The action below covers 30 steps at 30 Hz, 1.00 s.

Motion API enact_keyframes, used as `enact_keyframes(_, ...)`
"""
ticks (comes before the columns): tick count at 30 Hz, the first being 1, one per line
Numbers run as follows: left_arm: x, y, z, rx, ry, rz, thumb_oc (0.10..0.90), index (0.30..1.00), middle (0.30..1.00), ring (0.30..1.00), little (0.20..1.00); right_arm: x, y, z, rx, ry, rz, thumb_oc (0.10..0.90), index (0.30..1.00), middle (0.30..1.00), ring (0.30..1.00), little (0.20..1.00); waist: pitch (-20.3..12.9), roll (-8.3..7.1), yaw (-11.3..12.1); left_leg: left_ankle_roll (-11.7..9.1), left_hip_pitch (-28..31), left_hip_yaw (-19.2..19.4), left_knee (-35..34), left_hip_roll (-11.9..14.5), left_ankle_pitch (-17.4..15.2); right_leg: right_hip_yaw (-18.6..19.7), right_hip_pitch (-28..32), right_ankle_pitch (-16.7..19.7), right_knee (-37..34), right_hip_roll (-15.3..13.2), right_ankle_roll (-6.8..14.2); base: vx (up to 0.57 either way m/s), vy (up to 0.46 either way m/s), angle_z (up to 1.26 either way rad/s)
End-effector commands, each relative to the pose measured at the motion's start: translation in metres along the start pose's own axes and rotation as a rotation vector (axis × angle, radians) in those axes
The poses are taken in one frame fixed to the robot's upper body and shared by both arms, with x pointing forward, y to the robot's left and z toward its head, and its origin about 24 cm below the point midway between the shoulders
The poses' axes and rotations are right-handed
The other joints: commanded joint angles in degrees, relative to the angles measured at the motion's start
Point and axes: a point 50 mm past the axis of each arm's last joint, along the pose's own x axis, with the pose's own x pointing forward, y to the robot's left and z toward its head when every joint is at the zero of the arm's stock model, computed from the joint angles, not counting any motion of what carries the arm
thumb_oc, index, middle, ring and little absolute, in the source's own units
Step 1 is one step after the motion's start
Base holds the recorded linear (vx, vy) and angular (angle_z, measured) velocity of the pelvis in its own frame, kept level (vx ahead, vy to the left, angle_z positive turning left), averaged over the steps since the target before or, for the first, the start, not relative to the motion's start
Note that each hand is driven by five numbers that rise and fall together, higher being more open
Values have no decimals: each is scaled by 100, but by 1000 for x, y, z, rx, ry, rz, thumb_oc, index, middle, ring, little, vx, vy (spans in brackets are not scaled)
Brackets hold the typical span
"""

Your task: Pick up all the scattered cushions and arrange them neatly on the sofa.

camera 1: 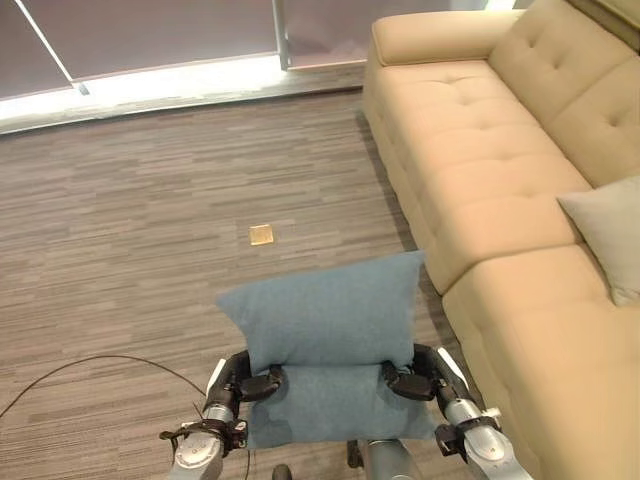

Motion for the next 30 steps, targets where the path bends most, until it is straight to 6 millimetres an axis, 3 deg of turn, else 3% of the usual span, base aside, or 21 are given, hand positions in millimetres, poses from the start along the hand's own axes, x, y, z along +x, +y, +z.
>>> enact_keyframes(1,6,0,74,30,-360,-69,400,300,300,300,300,7,-21,70,22,-364,-67,400,300,300,300,300,-451,-203,-202,-133,-445,30,1629,-473,243,228,726,-147,-695,-78,242,186,-156,26)
enact_keyframes(2,6,0,74,20,-359,-69,400,300,300,300,300,8,-24,72,23,-367,-79,400,300,300,300,300,-413,-290,-159,-118,-802,166,2342,-355,444,210,958,-289,-781,-65,91,199,-129,6)
enact_keyframes(5,7,0,73,10,-350,-69,400,300,300,300,300,10,-26,73,22,-362,-88,400,300,300,300,300,-379,-430,-51,50,-1261,367,2431,-296,291,273,1260,-439,-870,-143,62,238,-89,-4)
enact_keyframes(7,6,1,73,20,-347,-73,400,300,300,300,300,10,-29,74,19,-366,-96,400,300,300,300,300,-355,-506,28,135,-1543,451,2014,-267,30,309,1474,-577,-937,-162,129,223,-17,-7)
enact_keyframes(10,6,1,75,29,-350,-75,400,300,300,300,300,10,-31,75,17,-366,-105,400,300,300,300,300,-348,-540,81,123,-1796,518,1315,-251,201,325,1622,-696,-947,-200,153,246,44,-15)
enact_keyframes(11,5,3,78,34,-362,-66,400,300,300,300,300,11,-31,76,18,-369,-113,400,300,300,300,300,-310,-436,217,45,-2102,445,614,-267,735,408,1834,-818,-971,-43,139,200,42,-6)
enact_keyframes(12,5,3,78,34,-362,-66,400,300,300,300,300,11,-31,76,18,-369,-113,400,300,300,300,300,-302,-451,218,44,-2050,453,541,-286,769,410,1853,-824,-973,-59,140,413,106,-20)
enact_keyframes(13,4,4,79,23,-371,-54,400,300,300,300,300,11,-30,76,18,-369,-118,400,300,300,300,300,-249,-398,349,-32,-2259,285,94,-385,1190,568,2109,-955,-966,51,120,227,61,-21)
enact_keyframes(18,0,5,73,27,-351,-61,400,300,300,300,300,10,-25,72,13,-357,-99,400,300,300,300,300,-406,-395,400,56,-1950,195,-233,-441,1195,760,2274,-1133,-785,25,171,333,157,-23)
enact_keyframes(21,-1,8,74,35,-353,-48,400,300,300,300,300,12,-16,75,18,-368,-74,400,300,300,300,300,-515,-511,436,265,-1682,404,-171,-532,906,813,2200,-1152,-162,-193,415,293,228,-62)
enact_keyframes(23,0,9,75,44,-354,-48,400,300,300,300,300,14,-14,79,13,-380,-64,400,300,300,300,300,-487,-520,435,381,-1554,471,-130,-543,780,777,1910,-820,509,-277,575,135,141,-67)
enact_keyframes(24,0,9,76,44,-354,-48,400,300,300,300,300,14,-14,79,13,-380,-64,400,300,300,300,300,-488,-522,441,384,-1560,478,-126,-544,778,785,1892,-830,535,-279,579,118,159,-16)
enact_keyframes(25,1,12,79,54,-366,-37,400,300,300,300,300,15,-12,82,9,-387,-59,400,300,300,300,300,-406,-489,384,500,-1397,554,-109,-541,653,695,1572,-451,1192,-375,740,74,109,10)
enact_keyframes(26,1,12,79,54,-366,-37,400,300,300,300,300,15,-12,82,9,-387,-59,400,300,300,300,300,-404,-491,387,502,-1400,558,-105,-544,650,700,1558,-460,1215,-378,743,174,212,26)
enact_keyframes(27,2,12,80,68,-367,-38,400,300,300,300,300,15,-11,81,14,-387,-62,400,300,300,300,300,-366,-430,343,527,-1228,631,-141,-498,547,444,1315,-310,1637,-501,807,173,149,22)
enact_keyframes(30,2,11,79,67,-366,-39,400,300,300,300,300,13,-11,78,20,-373,-63,400,300,300,300,300,-374,-396,259,520,-1025,588,-206,-530,459,271,1130,-374,1649,-515,736,176,100,21)
